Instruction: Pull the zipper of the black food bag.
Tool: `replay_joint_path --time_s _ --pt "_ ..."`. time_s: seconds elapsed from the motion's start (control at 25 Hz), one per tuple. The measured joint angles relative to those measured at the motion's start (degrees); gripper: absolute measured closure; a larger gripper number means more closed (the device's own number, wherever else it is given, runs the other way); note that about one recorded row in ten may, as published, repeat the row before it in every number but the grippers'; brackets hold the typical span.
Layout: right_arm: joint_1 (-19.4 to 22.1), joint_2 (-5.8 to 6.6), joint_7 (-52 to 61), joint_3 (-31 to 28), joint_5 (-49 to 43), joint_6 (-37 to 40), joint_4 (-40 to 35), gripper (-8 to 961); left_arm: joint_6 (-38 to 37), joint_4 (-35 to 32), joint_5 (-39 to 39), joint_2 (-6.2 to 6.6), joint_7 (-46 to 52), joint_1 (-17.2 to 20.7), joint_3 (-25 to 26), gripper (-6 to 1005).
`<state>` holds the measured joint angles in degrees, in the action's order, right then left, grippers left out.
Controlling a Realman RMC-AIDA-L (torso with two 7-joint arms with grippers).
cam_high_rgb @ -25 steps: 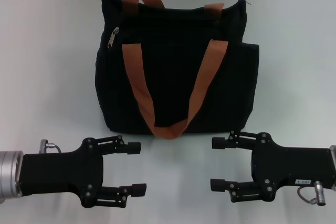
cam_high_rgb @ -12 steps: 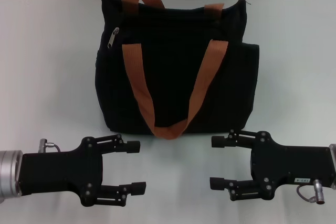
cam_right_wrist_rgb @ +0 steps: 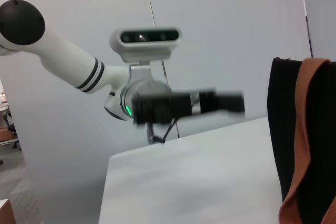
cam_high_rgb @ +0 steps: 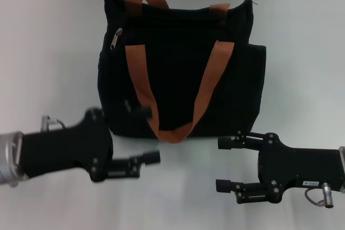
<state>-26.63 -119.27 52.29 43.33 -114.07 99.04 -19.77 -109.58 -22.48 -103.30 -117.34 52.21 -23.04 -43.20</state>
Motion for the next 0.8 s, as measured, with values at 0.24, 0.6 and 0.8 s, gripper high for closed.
replay_joint_path --time_s 0.24,0.6,0.8 --pt "0.0 0.00 0.0 -0.1 0.1 0.0 0.0 143 -4.4 0.4 11.4 -0.93 -3.1 0.5 4.7 171" --pt "0.0 0.03 0.0 -0.2 0.5 0.0 0.0 144 3.6 2.4 18.7 0.10 -2.4 0.0 16.3 171" --pt "0.0 0.09 0.0 -0.2 0.8 0.0 -0.1 144 12.1 1.6 15.8 3.45 -1.5 -0.7 15.3 170"
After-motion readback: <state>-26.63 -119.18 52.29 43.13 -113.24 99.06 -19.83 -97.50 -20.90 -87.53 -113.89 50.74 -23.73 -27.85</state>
